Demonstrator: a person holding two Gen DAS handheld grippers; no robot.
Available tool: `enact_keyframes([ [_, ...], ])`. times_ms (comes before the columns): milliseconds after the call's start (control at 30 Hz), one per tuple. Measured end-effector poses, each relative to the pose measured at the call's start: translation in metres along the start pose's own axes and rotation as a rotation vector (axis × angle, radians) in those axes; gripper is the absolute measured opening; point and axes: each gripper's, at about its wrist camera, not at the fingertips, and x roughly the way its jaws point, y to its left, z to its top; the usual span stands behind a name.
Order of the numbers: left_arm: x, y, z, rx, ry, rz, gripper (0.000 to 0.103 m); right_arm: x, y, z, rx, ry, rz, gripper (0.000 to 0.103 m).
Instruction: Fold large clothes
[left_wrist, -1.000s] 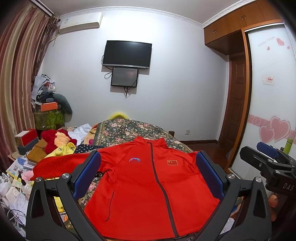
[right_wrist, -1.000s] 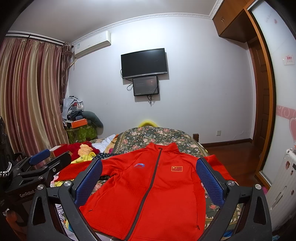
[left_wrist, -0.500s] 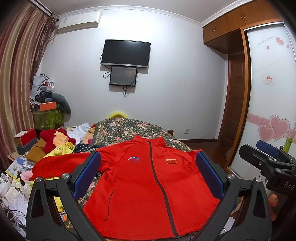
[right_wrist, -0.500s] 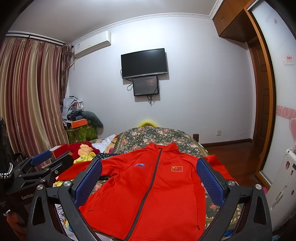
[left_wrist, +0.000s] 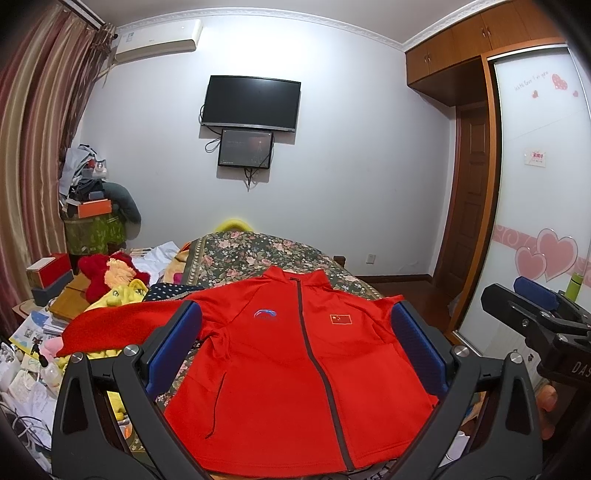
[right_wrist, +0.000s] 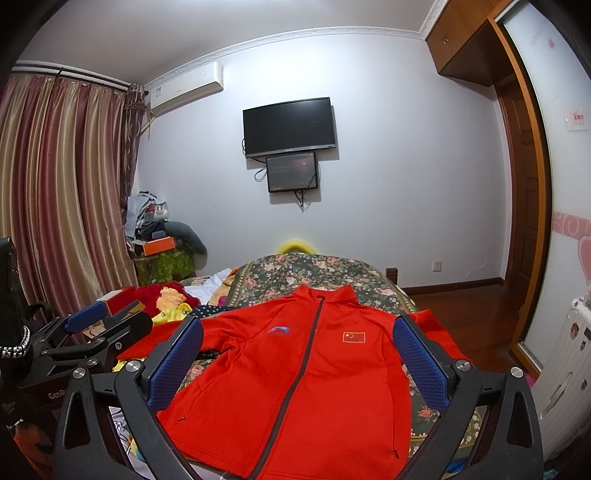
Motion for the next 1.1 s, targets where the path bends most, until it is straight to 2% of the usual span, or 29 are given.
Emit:
enact_keyframes([
  [467,0.001,-0.001,0.0,0.003,-0.003,-0.008,0.103,0.003,0.001,-0.002,-0.001,0.006,-0.005,0.103],
  [700,0.01,0.002,0.003,0.012,-0.003,-0.005,0.103,0.019,0.004,0.005,-0.01,0.02,-0.014,0.103],
  [900,0.032,0.017,0.011,0.007,-0.003,0.018,0.103,0.052,0.008,0.014,-0.042,0.034,-0.021,0.103],
  [1100,0.078,0.05,0.021,-0.028,0.047,0.03,0.103,0.114,0.012,0.027,-0.095,0.06,-0.026,0.103],
])
